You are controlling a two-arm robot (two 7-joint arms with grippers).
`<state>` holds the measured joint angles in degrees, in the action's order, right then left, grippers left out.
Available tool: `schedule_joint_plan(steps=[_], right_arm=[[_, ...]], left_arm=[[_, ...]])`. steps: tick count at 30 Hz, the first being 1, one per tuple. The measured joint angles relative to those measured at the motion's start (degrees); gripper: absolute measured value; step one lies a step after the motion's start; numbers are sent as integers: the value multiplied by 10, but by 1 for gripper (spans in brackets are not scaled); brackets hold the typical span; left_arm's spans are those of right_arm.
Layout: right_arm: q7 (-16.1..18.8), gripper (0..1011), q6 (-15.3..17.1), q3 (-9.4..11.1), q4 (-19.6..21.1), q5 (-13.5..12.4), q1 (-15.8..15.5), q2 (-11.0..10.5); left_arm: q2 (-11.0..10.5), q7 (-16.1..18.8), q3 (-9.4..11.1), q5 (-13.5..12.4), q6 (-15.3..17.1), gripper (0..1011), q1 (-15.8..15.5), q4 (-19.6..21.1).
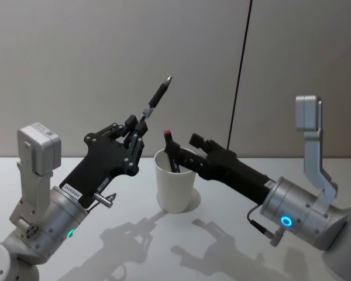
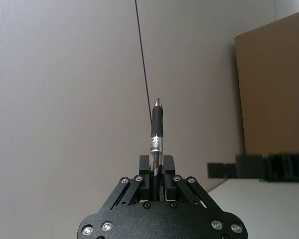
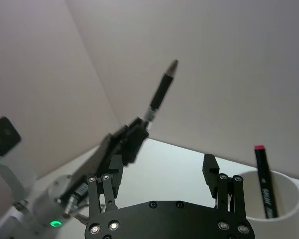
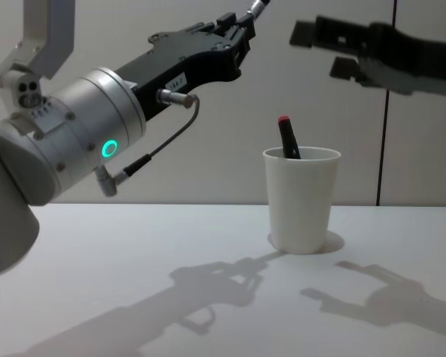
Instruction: Place the pen into the pen holder.
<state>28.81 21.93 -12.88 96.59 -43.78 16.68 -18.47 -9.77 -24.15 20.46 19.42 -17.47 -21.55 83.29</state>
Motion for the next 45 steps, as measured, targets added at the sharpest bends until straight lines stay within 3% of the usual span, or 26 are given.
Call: schedule_joint_plan(steps=[9,18,30,45], right_arm=[[45,1001,37,10,-27,-71,35,17],[52,1001,50,20,-42,-107,51,30],[12,1001,51,24,-44,-111,58,38],[-18,1001,41,7,-58,-113,68,58]], left_arm=[[0,-8,5,1,-7,167,2,-5],[0,-12,7,0,-11,167,4,-6],[0,-16,10,0,-12,168,5,-7],[0,-19,13,2,-12,168,8,-6]])
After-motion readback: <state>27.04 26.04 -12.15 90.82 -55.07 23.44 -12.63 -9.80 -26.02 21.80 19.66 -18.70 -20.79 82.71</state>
